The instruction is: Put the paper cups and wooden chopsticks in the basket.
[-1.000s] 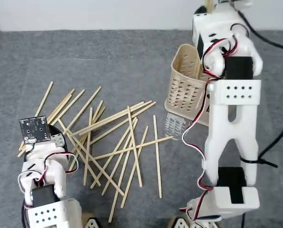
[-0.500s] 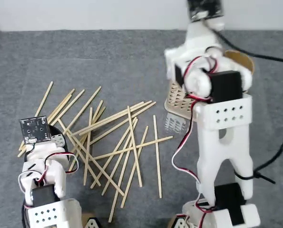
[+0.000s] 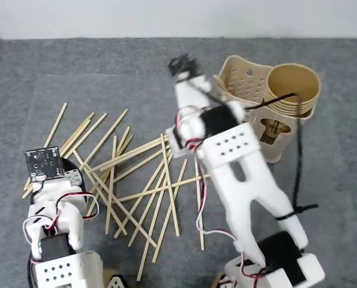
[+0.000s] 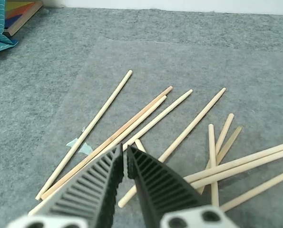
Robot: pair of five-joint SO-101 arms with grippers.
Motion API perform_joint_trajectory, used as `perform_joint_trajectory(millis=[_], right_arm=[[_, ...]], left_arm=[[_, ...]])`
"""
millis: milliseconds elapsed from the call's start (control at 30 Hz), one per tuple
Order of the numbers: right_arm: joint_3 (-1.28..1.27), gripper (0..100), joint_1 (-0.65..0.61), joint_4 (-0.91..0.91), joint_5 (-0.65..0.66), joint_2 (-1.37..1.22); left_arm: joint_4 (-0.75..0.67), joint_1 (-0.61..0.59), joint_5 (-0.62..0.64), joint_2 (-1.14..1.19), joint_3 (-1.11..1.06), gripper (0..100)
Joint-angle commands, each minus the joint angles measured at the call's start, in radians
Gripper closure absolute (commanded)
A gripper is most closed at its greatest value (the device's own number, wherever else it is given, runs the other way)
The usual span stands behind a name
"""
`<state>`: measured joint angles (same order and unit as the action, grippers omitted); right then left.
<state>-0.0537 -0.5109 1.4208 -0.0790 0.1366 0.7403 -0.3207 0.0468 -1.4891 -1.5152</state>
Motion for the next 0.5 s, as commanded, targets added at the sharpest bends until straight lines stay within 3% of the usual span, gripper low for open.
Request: perform_joint_trajectory(millis=[0, 200, 467], right_arm=[[-0.112, 80.8, -0.047, -0.15, -0.009, 0.047], [-0.256, 80.8, -0.101, -0.363, -0.115, 0.033], [-0.195, 80.8, -0.107, -0.403, -0.222, -0.186]], left_arm=[[-0.023, 0.005, 0.0, -0.012, 0.007, 98], [-0.023, 0.005, 0.0, -0.012, 0.007, 98], [-0.023, 0.005, 0.0, -0.012, 0.007, 98]])
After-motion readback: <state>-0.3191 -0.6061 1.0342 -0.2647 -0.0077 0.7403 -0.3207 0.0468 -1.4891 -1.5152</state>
